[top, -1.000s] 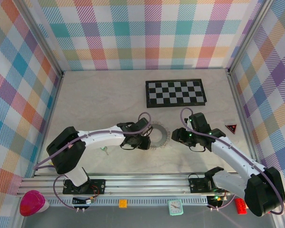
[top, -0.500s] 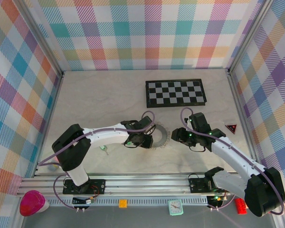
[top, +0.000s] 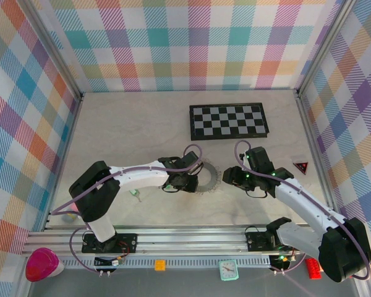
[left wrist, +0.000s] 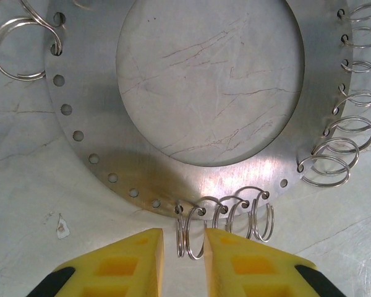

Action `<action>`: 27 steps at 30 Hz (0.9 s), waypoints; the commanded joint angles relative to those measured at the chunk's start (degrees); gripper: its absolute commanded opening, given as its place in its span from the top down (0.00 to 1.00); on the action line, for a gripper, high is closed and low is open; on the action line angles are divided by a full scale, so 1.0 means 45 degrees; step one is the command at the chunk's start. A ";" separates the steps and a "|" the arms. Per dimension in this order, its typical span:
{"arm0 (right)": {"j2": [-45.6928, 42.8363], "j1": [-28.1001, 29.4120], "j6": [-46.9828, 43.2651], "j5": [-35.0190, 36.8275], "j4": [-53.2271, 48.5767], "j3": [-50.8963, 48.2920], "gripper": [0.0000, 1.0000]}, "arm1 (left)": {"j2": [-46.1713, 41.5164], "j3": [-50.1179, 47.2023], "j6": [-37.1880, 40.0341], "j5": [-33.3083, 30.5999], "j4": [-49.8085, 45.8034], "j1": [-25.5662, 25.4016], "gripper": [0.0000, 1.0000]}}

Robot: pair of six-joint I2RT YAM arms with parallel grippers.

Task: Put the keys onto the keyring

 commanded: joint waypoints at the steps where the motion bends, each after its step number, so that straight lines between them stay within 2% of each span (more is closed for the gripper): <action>1: -0.0153 0.0100 0.0076 -0.0122 0.0034 -0.0095 0.51 | 0.0316 0.0126 -0.0239 -0.0019 0.0078 -0.0090 0.77; 12: -0.0145 0.0121 0.0141 -0.0083 0.0044 -0.0041 0.51 | 0.0379 0.0275 -0.0432 -0.0519 -0.0239 -0.0090 0.83; 27: -0.0114 0.0132 0.0128 -0.0083 0.0006 -0.0043 0.51 | 0.0147 -0.0362 -0.1089 0.0441 0.1066 0.0105 0.82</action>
